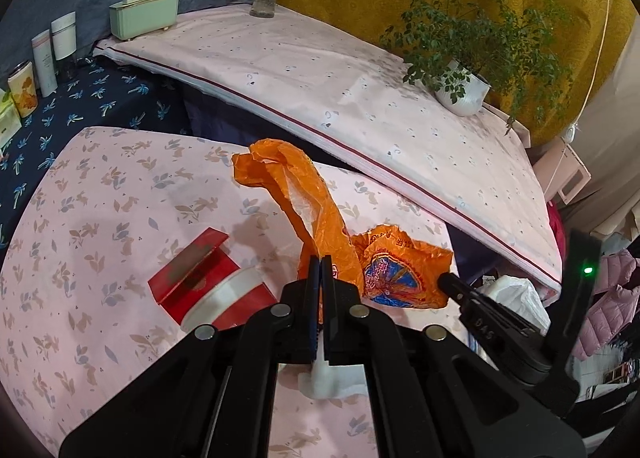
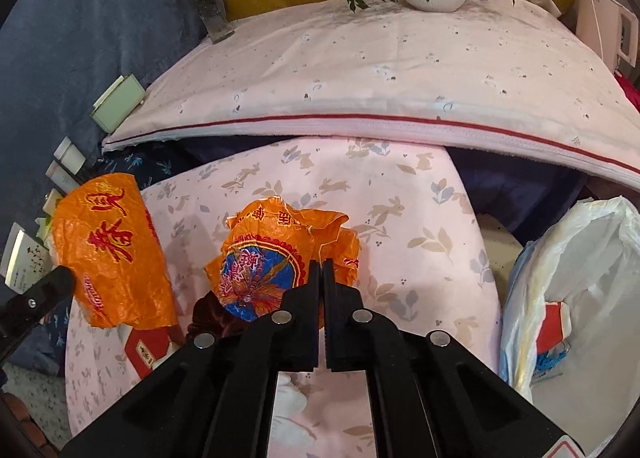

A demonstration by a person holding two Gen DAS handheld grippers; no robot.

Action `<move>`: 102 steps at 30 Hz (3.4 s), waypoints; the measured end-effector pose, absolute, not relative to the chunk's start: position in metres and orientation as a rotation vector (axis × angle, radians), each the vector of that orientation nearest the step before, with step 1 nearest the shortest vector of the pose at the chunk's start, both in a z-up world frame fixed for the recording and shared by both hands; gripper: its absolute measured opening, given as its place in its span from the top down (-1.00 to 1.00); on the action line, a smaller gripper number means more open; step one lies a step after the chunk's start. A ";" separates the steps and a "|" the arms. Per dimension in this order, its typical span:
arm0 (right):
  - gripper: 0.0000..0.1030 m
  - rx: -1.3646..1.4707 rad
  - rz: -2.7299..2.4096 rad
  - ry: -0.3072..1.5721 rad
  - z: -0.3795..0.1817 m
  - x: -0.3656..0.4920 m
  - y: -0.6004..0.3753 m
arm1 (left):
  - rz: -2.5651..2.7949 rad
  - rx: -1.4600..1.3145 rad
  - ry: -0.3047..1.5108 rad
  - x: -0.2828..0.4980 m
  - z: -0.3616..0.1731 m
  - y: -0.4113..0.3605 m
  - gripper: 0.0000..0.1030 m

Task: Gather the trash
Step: 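Grasp the orange foil wrapper with the right gripper while the left lifts the bag, then carry the orange bag and wrapper over the bin and open both grippers, then grasp the red paper cup with the left gripper while the right grasps the white glove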

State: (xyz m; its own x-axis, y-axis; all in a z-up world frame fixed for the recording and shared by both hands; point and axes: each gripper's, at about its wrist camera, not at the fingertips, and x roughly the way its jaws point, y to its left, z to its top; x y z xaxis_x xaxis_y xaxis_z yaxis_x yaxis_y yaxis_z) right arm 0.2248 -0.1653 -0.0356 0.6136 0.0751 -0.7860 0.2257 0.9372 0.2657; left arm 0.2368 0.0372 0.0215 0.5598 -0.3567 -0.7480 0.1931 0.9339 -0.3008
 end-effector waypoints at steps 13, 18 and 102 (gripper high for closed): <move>0.96 0.313 -0.152 0.748 0.039 0.157 -0.202 | -0.421 -0.138 0.877 0.191 0.057 -0.019 0.99; 0.96 0.341 -0.196 0.711 0.050 0.130 -0.232 | -0.468 -0.103 0.869 0.174 0.066 -0.050 0.99; -0.38 0.284 -0.218 0.819 0.004 0.090 -0.215 | -0.185 -0.086 0.951 0.164 -0.001 -0.013 -0.62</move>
